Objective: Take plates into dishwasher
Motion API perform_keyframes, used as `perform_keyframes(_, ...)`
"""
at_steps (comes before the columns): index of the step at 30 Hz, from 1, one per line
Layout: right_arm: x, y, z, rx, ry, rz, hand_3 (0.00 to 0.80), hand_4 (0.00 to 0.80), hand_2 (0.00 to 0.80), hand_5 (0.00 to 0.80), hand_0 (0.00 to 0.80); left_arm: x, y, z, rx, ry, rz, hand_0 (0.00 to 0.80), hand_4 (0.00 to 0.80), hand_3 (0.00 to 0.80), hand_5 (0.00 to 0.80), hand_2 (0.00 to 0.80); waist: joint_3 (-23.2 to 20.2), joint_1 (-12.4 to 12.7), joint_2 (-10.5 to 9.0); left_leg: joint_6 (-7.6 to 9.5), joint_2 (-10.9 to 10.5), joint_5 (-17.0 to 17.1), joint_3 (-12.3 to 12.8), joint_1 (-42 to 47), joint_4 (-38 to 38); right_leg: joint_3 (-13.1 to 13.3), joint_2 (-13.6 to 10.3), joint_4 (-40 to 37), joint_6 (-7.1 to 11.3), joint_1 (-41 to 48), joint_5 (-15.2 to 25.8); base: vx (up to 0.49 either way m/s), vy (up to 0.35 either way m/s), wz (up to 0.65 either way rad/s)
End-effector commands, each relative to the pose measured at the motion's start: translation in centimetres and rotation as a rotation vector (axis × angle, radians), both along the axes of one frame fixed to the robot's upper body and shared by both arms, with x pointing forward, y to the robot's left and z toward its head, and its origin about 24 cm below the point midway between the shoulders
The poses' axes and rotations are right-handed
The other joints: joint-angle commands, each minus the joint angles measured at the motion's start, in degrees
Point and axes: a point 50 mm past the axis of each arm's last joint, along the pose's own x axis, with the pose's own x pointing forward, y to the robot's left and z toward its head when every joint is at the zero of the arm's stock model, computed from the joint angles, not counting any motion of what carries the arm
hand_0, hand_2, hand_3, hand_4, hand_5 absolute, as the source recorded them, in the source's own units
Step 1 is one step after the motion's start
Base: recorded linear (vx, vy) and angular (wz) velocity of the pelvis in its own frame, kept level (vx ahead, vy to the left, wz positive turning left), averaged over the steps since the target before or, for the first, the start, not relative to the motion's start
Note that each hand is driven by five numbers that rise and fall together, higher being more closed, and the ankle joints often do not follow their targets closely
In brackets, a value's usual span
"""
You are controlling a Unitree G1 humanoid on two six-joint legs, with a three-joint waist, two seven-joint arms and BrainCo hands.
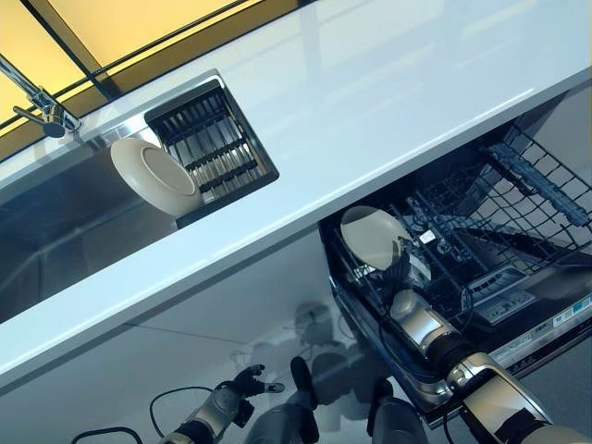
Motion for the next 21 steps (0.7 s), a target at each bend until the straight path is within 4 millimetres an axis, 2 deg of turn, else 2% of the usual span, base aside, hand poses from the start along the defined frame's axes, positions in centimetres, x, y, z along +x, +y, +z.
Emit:
perform_keyframes(1, 0.1, 4.31, -0.6, 0.093, -0.001, 0.086, 0.0, 0.0, 0.0, 0.0, 0.0, 2.37, -0.28, 1.03, -0.009, -0.051, 0.024, 0.0, 0.0, 0.0, 0.0, 0.0, 3.9, 1.3, -2.04, -0.87, -2.7, -9.5, -1.2, 5.7, -0.2, -0.1, 3.1, -6.0, -4.39, 2.8, -0.5, 0.0, 0.0, 0.0)
perform_keyframes(18, 0.16, 4.44, -0.36, 0.101, -0.034, 0.086, 0.0, 0.0, 0.0, 0.0, 0.0, 2.32, 0.0, 1.01, -0.004, -0.051, 0.029, 0.0, 0.0, 0.0, 0.0, 0.0, 3.8, 1.3, -2.72, -0.74, -2.5, -9.7, -0.7, 5.8, -0.2, -0.1, 3.3, -7.0, -4.13, 3.2, 0.1, 0.0, 0.0, 0.0)
perform_keyframes(20, 0.17, 4.49, -0.31, 0.104, -0.038, 0.088, 0.445, 0.445, 0.445, 0.445, 0.445, 2.35, 0.0, 1.03, -0.002, -0.052, 0.031, 0.0, 0.0, 0.0, 0.0, 0.0, 3.8, 1.3, -2.92, -0.75, -2.5, -9.7, -0.6, 5.8, -0.2, 0.0, 3.4, -6.9, -4.1, 3.1, 0.2, 0.0, 0.0, 0.0)
perform_keyframes(21, 0.19, 4.52, -0.26, 0.105, -0.04, 0.09, 0.772, 0.772, 0.772, 0.772, 0.772, 2.39, -0.02, 1.04, -0.001, -0.052, 0.031, 0.0, 0.0, 0.0, 0.0, 0.0, 3.8, 1.3, -3.01, -0.76, -2.5, -9.7, -0.6, 5.8, -0.2, 0.0, 3.4, -7.0, -4.09, 3.2, 0.3, 0.0, 0.0, 0.0)
